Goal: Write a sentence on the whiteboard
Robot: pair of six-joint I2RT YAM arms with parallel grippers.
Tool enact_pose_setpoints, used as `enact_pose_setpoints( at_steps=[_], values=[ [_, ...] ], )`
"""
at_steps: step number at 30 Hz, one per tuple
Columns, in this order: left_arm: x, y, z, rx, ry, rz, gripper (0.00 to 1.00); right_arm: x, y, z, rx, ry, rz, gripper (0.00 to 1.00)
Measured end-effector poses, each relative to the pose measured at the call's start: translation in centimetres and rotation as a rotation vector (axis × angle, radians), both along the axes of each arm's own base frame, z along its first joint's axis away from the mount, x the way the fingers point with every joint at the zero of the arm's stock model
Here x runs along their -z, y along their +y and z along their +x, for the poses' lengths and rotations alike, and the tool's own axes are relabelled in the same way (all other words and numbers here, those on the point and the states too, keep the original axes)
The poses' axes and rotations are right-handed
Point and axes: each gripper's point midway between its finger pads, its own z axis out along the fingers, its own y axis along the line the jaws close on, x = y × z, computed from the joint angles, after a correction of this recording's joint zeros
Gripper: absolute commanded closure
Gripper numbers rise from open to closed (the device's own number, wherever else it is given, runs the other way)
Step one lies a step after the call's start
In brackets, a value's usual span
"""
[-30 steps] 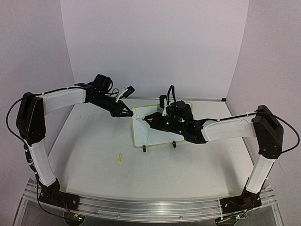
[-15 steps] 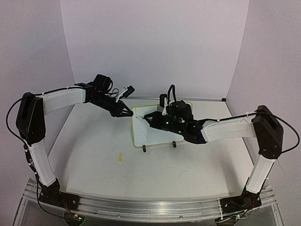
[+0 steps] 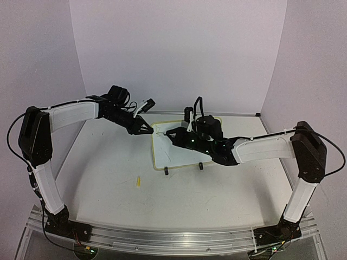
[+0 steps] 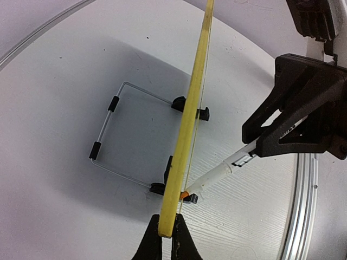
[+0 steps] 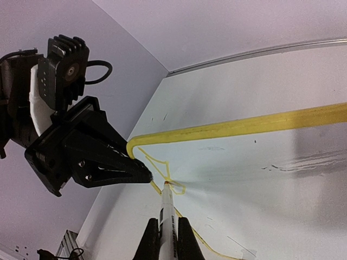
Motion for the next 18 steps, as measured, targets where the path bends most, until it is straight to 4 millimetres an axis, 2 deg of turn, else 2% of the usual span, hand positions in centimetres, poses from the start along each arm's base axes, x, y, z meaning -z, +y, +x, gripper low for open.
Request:
enact_pose_setpoints(
  at_steps=[7, 15, 18],
  values=[
    [0.0, 0.0, -0.2, 0.002, 0.000, 0.005, 1.00, -0.3, -0.4, -0.6, -0.017, -0.002, -0.005, 1.00],
    [0.0, 0.0, -0.2, 0.003, 0.000, 0.006, 1.00, -3.9, -1.9, -2.1, -0.036, -0.048, 0.004, 1.00],
    [0.0, 0.0, -0.2, 0.003, -0.001, 0.006, 1.00, -4.0, -2.0, -2.2, -0.039, -0.057, -0.008, 1.00]
  ],
)
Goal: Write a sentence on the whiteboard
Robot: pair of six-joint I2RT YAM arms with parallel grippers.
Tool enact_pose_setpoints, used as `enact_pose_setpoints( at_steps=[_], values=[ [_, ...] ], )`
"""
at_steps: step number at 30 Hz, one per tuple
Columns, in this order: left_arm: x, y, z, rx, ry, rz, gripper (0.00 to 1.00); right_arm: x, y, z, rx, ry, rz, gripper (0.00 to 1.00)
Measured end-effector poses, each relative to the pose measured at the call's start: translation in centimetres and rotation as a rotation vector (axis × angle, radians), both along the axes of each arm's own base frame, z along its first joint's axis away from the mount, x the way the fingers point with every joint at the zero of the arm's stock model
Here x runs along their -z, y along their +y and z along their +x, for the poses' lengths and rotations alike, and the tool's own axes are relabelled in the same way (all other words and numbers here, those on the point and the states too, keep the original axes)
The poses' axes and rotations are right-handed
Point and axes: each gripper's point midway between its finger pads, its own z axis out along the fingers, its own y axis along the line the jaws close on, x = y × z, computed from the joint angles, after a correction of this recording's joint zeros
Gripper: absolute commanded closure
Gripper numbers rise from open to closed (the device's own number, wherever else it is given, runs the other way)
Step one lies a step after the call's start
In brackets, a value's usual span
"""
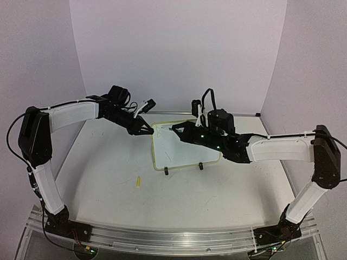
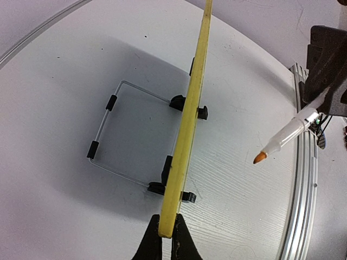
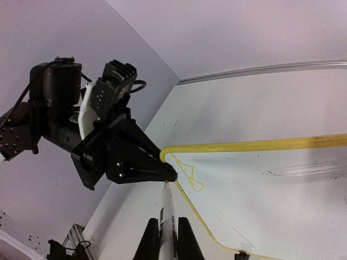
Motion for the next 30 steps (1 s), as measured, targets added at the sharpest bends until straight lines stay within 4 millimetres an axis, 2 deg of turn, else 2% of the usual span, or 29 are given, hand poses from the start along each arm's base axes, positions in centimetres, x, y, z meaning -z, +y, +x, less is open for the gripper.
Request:
enact_pose_setpoints(
  at_steps=[6, 14, 30],
  values=[
    [0.0, 0.0, 0.0, 0.000, 0.001, 0.001, 1.00, 1.1, -0.2, 0.1, 0.002, 0.020, -0.031, 1.00],
    [0.0, 0.0, 0.0, -0.001, 0.000, 0.001, 1.00, 3.6, 0.3, 0.6, 0.003, 0.056, -0.067, 1.00],
    [0.0, 0.0, 0.0, -0.001, -0.003, 0.002, 1.00, 3.0, -0.1, 1.4, 0.042, 0.040, -0.047, 1.00]
  ],
)
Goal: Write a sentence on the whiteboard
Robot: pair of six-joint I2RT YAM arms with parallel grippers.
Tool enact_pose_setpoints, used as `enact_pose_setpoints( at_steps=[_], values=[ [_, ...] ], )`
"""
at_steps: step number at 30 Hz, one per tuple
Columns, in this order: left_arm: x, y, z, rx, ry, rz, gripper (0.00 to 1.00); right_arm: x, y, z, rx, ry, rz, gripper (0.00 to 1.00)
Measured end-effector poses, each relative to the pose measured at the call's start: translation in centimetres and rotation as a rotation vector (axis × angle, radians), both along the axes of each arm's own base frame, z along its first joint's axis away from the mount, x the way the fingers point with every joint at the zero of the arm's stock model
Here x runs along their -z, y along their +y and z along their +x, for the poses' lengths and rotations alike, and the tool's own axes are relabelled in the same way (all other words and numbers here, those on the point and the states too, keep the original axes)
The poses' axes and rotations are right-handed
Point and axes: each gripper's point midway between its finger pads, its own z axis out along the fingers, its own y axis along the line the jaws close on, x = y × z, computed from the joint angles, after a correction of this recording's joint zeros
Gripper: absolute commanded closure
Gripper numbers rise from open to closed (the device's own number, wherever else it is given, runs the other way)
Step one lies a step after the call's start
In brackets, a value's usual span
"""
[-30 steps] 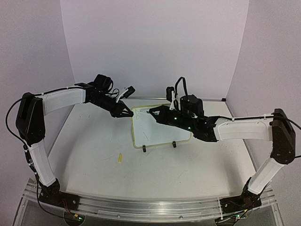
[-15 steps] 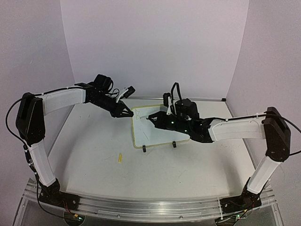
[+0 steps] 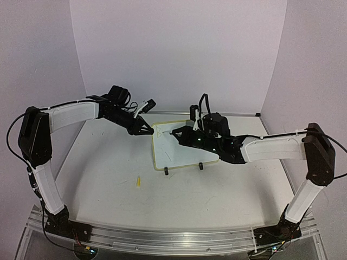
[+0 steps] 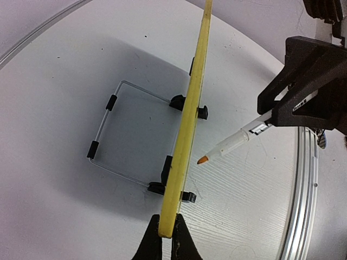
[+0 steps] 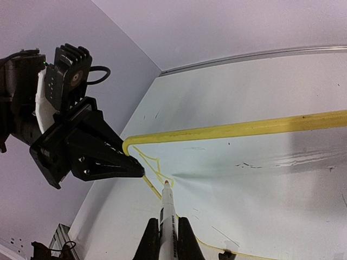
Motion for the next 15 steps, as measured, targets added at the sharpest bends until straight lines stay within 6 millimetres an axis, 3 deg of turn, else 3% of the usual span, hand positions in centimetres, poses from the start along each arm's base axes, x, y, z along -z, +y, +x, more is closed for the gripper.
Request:
enact_pose_setpoints(
  at_steps=[15],
  values=[
    [-0.02, -0.04, -0.05, 0.001, -0.004, 0.002, 1.00, 0.00, 0.62, 0.60, 0.006, -0.001, 0.018, 1.00]
  ],
)
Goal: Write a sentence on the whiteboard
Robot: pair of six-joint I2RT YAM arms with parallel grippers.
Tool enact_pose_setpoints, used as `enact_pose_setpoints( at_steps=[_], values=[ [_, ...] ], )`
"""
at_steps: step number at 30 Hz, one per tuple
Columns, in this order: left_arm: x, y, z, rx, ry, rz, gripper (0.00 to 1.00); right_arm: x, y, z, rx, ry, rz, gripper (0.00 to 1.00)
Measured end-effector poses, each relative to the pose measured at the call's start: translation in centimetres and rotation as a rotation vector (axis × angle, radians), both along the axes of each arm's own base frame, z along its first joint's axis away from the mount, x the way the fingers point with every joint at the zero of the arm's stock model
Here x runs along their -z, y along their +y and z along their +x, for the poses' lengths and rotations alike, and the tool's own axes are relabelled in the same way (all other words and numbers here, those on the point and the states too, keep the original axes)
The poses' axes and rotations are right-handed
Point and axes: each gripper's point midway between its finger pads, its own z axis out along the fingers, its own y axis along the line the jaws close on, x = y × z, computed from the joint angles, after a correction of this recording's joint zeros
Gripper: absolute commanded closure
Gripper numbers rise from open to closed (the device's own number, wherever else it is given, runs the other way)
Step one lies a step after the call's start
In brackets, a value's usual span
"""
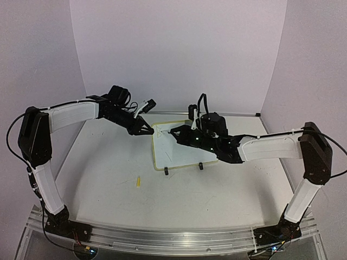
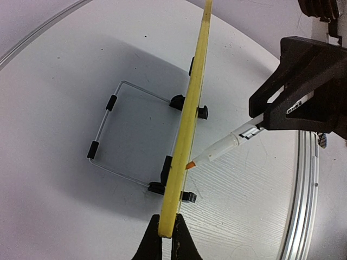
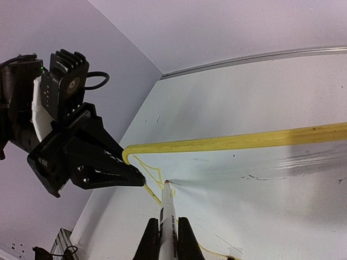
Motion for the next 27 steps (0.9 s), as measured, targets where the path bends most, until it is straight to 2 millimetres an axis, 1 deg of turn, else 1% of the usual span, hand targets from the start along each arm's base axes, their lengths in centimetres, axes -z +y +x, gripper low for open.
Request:
enact_pose_setpoints(
  at_steps=[11, 16, 27],
  values=[
    [0.0, 0.0, 0.0, -0.002, -0.002, 0.003, 1.00, 0.0, -0.4, 0.3, 0.034, 0.001, 0.008, 1.00],
    [0.0, 0.0, 0.0, -0.003, -0.003, 0.004, 1.00, 0.2, -0.9, 0.2, 0.051, 0.003, 0.005, 1.00],
    [0.0, 0.0, 0.0, -0.005, -0.004, 0.005, 1.00, 0.9, -1.1, 0.0, 0.056, 0.024, 0.009, 1.00]
  ],
)
